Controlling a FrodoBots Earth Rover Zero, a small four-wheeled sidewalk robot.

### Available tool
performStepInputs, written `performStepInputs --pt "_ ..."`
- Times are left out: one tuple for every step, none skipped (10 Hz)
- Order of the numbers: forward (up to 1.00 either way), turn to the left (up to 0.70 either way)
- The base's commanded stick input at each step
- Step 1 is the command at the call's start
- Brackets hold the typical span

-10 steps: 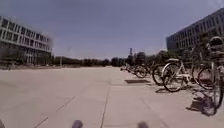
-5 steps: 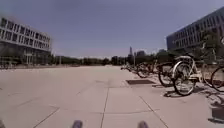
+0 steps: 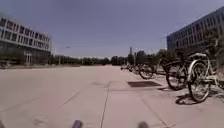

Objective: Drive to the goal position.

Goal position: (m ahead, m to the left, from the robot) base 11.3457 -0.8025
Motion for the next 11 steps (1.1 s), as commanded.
performStepInputs --pt "0.85 0.0" --pt "0.85 0.0" --pt "0.85 0.0" --pt "0.85 0.0" --pt "0.85 0.0" --pt "0.85 0.0" --pt "0.85 0.0" --pt "0.85 0.0" --pt "0.85 0.0" --pt "0.85 0.0" --pt "0.85 0.0"
